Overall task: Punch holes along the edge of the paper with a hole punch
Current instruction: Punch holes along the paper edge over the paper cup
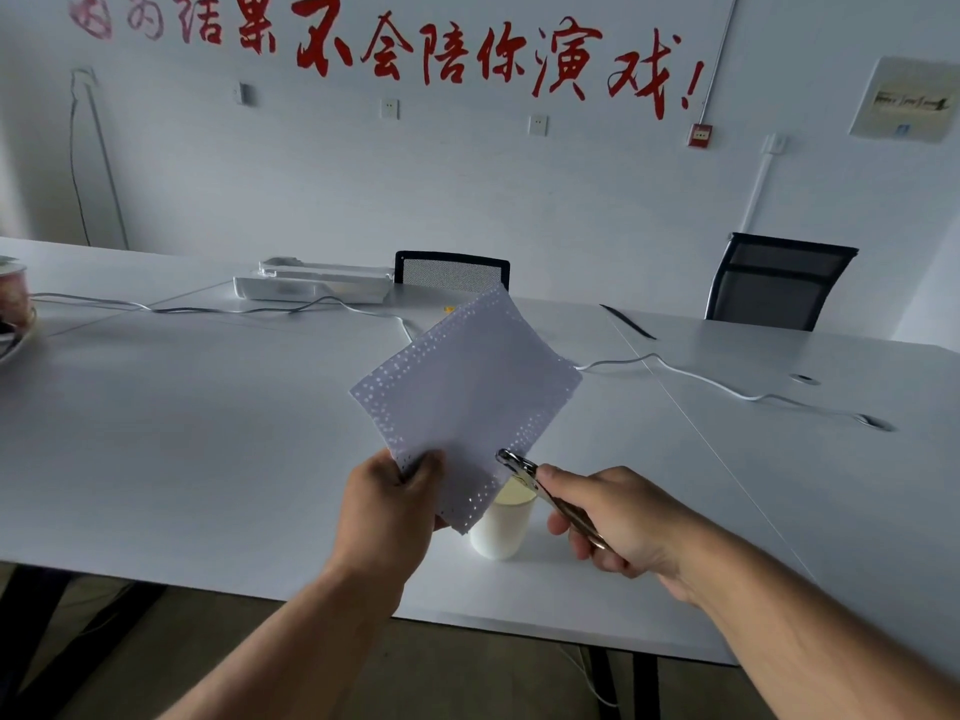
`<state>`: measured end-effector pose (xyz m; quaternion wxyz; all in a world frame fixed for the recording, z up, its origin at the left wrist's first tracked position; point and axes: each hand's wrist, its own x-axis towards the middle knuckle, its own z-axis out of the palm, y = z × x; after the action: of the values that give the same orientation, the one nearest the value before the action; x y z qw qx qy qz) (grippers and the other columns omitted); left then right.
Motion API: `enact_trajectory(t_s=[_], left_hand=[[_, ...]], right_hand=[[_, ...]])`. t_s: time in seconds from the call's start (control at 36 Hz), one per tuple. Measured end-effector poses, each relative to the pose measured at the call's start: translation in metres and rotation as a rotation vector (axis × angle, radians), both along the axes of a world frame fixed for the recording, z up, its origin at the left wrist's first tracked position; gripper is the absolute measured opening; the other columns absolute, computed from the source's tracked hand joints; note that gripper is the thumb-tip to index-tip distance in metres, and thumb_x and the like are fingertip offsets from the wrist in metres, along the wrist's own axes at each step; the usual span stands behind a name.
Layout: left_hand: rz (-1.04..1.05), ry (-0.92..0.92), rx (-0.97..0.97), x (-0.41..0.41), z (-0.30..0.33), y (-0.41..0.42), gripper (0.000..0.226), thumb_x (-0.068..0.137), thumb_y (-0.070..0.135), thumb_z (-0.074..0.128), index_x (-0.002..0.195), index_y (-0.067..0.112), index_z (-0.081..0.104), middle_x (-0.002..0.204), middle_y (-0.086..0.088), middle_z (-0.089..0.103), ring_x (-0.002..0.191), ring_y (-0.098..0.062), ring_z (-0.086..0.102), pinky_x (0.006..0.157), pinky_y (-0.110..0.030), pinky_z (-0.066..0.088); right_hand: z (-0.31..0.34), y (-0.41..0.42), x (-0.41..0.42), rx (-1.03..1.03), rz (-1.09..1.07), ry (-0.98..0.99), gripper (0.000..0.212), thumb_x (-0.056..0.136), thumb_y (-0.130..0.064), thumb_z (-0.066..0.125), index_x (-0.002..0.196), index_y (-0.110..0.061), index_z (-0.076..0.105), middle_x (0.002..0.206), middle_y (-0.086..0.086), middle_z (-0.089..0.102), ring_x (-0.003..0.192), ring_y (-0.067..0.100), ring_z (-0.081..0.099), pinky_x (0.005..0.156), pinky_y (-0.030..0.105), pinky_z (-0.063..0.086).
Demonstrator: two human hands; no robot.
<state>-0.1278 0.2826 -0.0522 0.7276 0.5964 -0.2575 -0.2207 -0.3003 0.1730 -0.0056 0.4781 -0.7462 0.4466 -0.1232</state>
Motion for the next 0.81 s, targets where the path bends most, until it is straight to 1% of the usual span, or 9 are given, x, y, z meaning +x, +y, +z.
enact_trajectory(t_s=[0.08,0.17,0.22,0.28,0.33,0.47,0.61,0.69,0.81], left_hand=[[0.015,-0.016,0.009,0.001,0.001,0.001,0.022,0.095,0.007,0.058,0.086,0.009,0.077,0.096,-0.022,0.078,0.073,-0.026,0.073,0.065,-0.039,0.065],[0.024,-0.024,0.004,0.002,0.003,0.003,0.022,0.095,0.006,0.057,0.085,0.009,0.076,0.094,-0.021,0.078,0.073,-0.024,0.072,0.062,-0.036,0.064],[0.023,-0.02,-0.003,0.003,0.004,0.004,0.022,0.095,0.005,0.057,0.086,0.009,0.076,0.089,-0.016,0.08,0.073,-0.023,0.073,0.061,-0.034,0.063],[0.027,-0.003,-0.012,0.005,0.004,0.006,0.024,0.096,0.004,0.056,0.085,0.011,0.077,0.083,-0.009,0.078,0.071,-0.021,0.072,0.06,-0.032,0.062],[0.042,0.003,-0.013,0.007,0.004,0.007,0.025,0.096,0.003,0.056,0.085,0.011,0.077,0.082,-0.007,0.077,0.069,-0.02,0.072,0.061,-0.032,0.062],[0.086,-0.05,0.026,0.009,0.005,0.01,0.023,0.094,0.005,0.056,0.084,0.01,0.076,0.08,-0.01,0.077,0.069,-0.022,0.073,0.061,-0.035,0.064],[0.127,-0.236,0.151,0.012,0.004,0.009,0.022,0.084,0.022,0.055,0.08,0.005,0.069,0.076,-0.02,0.075,0.069,-0.033,0.078,0.061,-0.057,0.063],[0.134,-0.367,0.225,0.013,0.006,0.006,0.019,0.079,0.023,0.051,0.074,0.012,0.065,0.065,-0.014,0.073,0.061,-0.031,0.075,0.056,-0.054,0.062],[0.124,-0.351,0.237,0.013,0.008,0.003,0.02,0.083,0.012,0.052,0.072,0.005,0.067,0.067,-0.017,0.074,0.059,-0.03,0.075,0.055,-0.052,0.063]], right_hand=[[-0.001,-0.001,-0.002,-0.032,-0.017,-0.008,0.067,0.093,-0.061,0.056,0.096,0.003,0.074,0.062,0.005,0.059,0.047,0.019,0.041,0.046,0.025,0.027],[0.0,-0.002,-0.003,-0.107,-0.049,-0.001,0.064,0.091,-0.064,0.056,0.089,-0.003,0.075,0.062,0.004,0.061,0.052,0.02,0.046,0.054,0.028,0.038],[-0.001,-0.002,-0.003,-0.249,-0.059,0.051,0.066,0.086,-0.071,0.053,0.076,-0.008,0.069,0.061,0.001,0.059,0.056,0.021,0.05,0.062,0.033,0.041],[0.0,0.002,-0.004,-0.436,-0.06,0.138,0.066,0.084,-0.073,0.049,0.065,-0.011,0.053,0.058,-0.003,0.054,0.059,0.025,0.05,0.06,0.034,0.039],[0.0,0.007,-0.005,-0.607,-0.075,0.222,0.061,0.089,-0.07,0.046,0.064,-0.015,0.046,0.061,-0.002,0.057,0.066,0.028,0.054,0.059,0.034,0.04],[-0.007,0.012,-0.005,-0.875,-0.052,0.306,0.049,0.092,-0.068,0.041,0.074,-0.023,0.05,0.087,-0.001,0.067,0.081,0.03,0.063,0.065,0.034,0.044],[-0.013,0.012,-0.005,-0.934,-0.007,0.396,0.05,0.091,-0.069,0.04,0.096,-0.025,0.064,0.102,-0.003,0.068,0.091,0.026,0.066,0.068,0.033,0.045],[-0.013,0.011,-0.004,-0.94,-0.02,0.394,0.052,0.091,-0.069,0.04,0.098,-0.025,0.065,0.103,-0.002,0.068,0.09,0.027,0.065,0.072,0.034,0.048],[-0.011,0.012,-0.003,-0.927,-0.009,0.419,0.052,0.092,-0.069,0.041,0.102,-0.024,0.066,0.107,-0.002,0.068,0.088,0.027,0.063,0.069,0.034,0.044]])
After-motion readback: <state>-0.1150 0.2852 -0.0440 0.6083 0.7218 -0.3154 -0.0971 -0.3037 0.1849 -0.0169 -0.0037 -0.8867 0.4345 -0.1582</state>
